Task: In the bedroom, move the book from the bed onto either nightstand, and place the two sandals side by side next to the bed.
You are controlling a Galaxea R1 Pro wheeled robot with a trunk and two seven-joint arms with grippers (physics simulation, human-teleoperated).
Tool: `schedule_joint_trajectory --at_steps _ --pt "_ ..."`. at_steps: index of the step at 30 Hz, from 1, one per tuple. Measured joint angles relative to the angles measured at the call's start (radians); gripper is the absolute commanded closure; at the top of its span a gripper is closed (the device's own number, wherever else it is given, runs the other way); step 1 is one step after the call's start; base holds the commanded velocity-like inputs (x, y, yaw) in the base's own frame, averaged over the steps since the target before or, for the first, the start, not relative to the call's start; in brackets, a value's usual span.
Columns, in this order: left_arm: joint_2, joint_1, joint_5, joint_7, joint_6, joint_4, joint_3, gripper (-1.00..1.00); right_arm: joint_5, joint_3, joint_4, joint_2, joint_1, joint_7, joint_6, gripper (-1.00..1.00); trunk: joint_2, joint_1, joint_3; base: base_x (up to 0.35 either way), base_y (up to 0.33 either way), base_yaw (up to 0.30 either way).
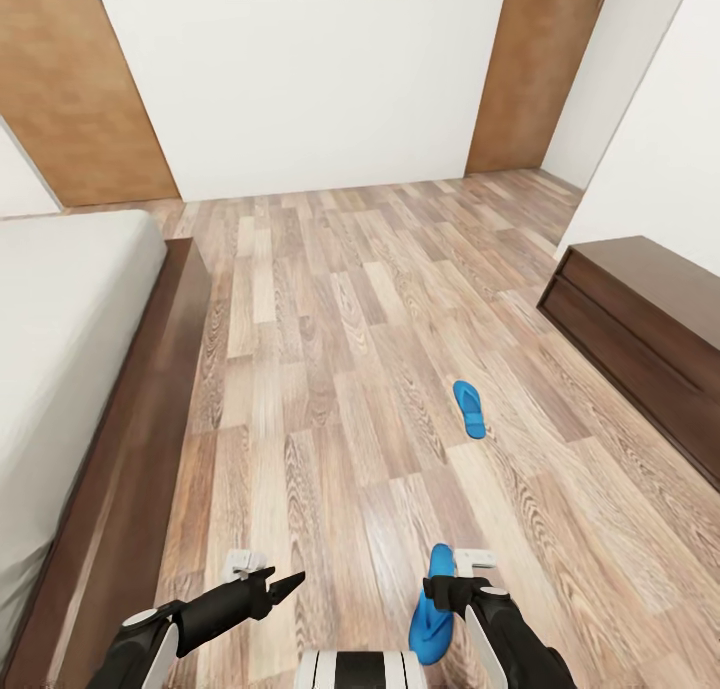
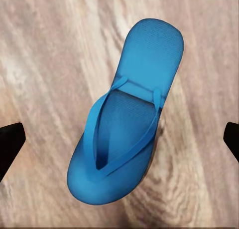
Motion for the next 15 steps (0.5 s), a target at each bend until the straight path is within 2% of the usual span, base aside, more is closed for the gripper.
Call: schedule_joint_trajectory --at_steps 15 --pt "0.003 0.000 0.001 -0.002 0.001 0.000 0.001 -1.00 0.000 0.000 0.000 0.000 0.000 0.000 0.000 -1.00 -0.004 0.007 -0.058 0.000 0.000 0.000"
